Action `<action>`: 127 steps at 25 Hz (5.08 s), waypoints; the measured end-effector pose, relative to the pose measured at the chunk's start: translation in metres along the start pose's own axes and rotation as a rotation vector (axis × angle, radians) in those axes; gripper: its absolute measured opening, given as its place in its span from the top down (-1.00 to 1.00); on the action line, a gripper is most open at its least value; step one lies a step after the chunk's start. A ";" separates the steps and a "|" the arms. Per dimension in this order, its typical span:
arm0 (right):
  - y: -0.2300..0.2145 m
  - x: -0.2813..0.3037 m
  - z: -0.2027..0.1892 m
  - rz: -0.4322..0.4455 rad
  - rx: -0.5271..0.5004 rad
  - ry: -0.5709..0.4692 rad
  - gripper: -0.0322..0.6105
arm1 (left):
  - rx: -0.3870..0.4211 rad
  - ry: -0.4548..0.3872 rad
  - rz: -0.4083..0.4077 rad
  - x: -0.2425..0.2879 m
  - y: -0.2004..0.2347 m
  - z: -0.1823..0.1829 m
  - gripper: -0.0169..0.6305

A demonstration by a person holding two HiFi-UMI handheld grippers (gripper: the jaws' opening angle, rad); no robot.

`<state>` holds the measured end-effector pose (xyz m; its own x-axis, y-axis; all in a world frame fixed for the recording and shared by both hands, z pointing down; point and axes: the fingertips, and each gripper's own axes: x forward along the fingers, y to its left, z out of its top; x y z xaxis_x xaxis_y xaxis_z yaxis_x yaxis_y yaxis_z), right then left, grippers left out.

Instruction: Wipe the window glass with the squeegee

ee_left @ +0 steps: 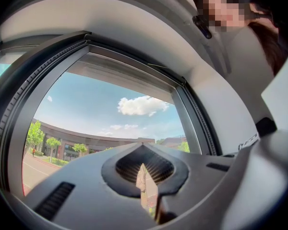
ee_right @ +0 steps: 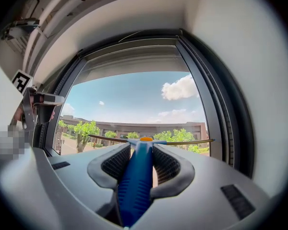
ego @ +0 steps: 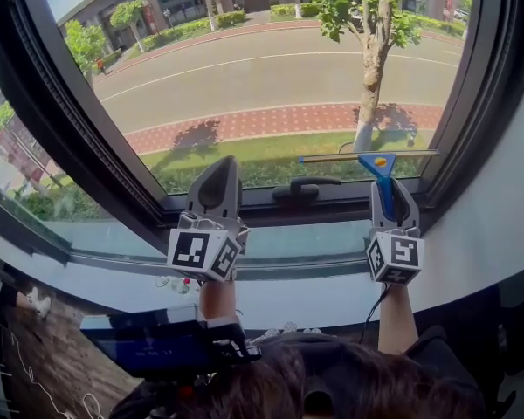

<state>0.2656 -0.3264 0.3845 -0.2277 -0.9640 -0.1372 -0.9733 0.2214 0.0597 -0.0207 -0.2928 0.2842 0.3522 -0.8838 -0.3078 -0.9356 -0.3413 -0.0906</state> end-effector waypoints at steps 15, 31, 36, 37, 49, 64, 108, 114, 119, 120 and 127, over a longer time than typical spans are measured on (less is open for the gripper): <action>0.053 -0.010 0.092 -0.013 0.067 -0.114 0.46 | 0.002 0.014 0.018 -0.027 0.044 -0.013 0.94; 0.111 0.008 0.174 -0.067 -0.018 -0.230 0.46 | -0.001 -0.001 -0.052 -0.044 0.096 -0.002 0.94; 0.134 0.014 0.207 -0.064 -0.038 -0.272 0.46 | -0.003 0.002 -0.070 -0.047 0.106 0.001 0.94; 0.136 0.016 0.214 -0.070 -0.049 -0.279 0.46 | -0.004 0.002 -0.076 -0.047 0.107 0.001 0.94; 0.136 0.035 0.295 -0.086 -0.096 -0.402 0.46 | -0.037 -0.018 -0.101 -0.043 0.106 -0.006 0.94; 0.134 0.067 0.389 -0.082 -0.149 -0.512 0.46 | -0.044 -0.035 -0.100 -0.026 0.095 0.004 0.94; 0.136 0.113 0.483 -0.023 -0.083 -0.700 0.46 | 0.030 -0.091 -0.072 -0.025 0.101 0.030 0.94; 0.137 0.113 0.468 -0.012 -0.091 -0.682 0.46 | 0.023 -0.085 -0.078 -0.025 0.097 0.028 0.94; 0.139 0.115 0.451 -0.012 -0.088 -0.662 0.46 | 0.007 -0.076 -0.088 -0.026 0.098 0.023 0.94; 0.140 0.116 0.448 -0.011 -0.086 -0.659 0.46 | 0.005 -0.073 -0.089 -0.026 0.097 0.022 0.94; 0.143 0.116 0.431 0.000 -0.079 -0.635 0.46 | 0.003 -0.063 -0.099 -0.028 0.091 0.018 0.94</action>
<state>0.0884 -0.3433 -0.0486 -0.2230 -0.6833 -0.6952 -0.9739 0.1863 0.1293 -0.1167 -0.2931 0.2672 0.4411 -0.8238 -0.3561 -0.8962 -0.4251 -0.1267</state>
